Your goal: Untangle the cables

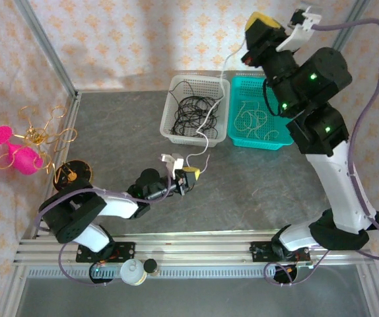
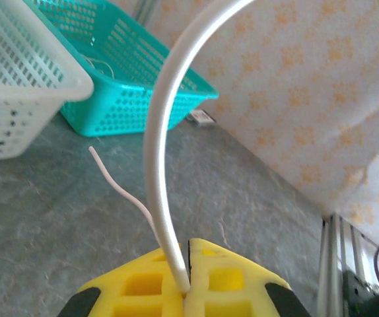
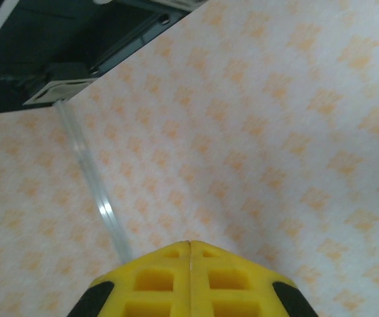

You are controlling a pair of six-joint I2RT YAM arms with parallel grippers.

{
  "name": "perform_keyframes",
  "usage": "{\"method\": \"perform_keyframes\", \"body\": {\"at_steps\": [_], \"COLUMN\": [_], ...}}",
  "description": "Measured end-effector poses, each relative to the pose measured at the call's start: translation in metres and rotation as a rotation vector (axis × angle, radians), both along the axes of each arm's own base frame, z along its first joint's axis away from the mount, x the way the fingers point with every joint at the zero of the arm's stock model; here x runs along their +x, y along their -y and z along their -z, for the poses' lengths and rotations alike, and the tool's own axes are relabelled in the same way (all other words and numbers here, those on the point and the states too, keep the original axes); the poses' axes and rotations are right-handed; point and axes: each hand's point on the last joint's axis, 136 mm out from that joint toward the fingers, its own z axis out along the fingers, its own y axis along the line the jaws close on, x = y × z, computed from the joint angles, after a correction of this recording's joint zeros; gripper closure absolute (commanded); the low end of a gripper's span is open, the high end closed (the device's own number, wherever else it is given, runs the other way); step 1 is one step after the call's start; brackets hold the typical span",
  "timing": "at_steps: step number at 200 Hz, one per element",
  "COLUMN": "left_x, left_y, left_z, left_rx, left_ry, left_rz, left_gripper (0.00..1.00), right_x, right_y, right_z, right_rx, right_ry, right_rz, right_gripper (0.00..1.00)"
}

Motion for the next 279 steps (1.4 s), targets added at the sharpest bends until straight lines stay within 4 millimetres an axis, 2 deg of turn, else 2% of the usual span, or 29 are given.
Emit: {"method": "perform_keyframes", "body": {"at_steps": [24, 73, 125, 212, 259, 279], "left_x": [-0.01, -0.032, -0.065, -0.086, -0.092, -0.092], "left_y": [0.001, -0.005, 0.012, 0.021, 0.021, 0.021], "left_z": [0.008, 0.039, 0.053, 0.056, 0.053, 0.052], "left_rx": [0.054, 0.146, 0.184, 0.175, 0.146, 0.142], "left_ry": [-0.027, -0.111, -0.146, -0.166, -0.159, -0.163], "left_rz": [0.025, 0.075, 0.212, 0.287, 0.296, 0.294], "left_gripper": [1.0, 1.0, 1.0, 1.0, 1.0, 1.0], "right_x": [0.013, 0.033, 0.041, 0.075, 0.101, 0.106], "right_y": [0.017, 0.032, 0.042, 0.047, 0.07, 0.073], "right_z": [-0.003, 0.0, -0.006, 0.013, 0.029, 0.034], "right_rx": [-0.001, -0.052, -0.078, -0.138, -0.147, -0.151], "right_ry": [0.008, 0.024, 0.07, 0.059, 0.008, -0.008], "right_rz": [0.053, 0.095, 0.123, 0.213, 0.273, 0.275], "right_gripper": [1.0, 1.0, 1.0, 1.0, 1.0, 1.0]}}
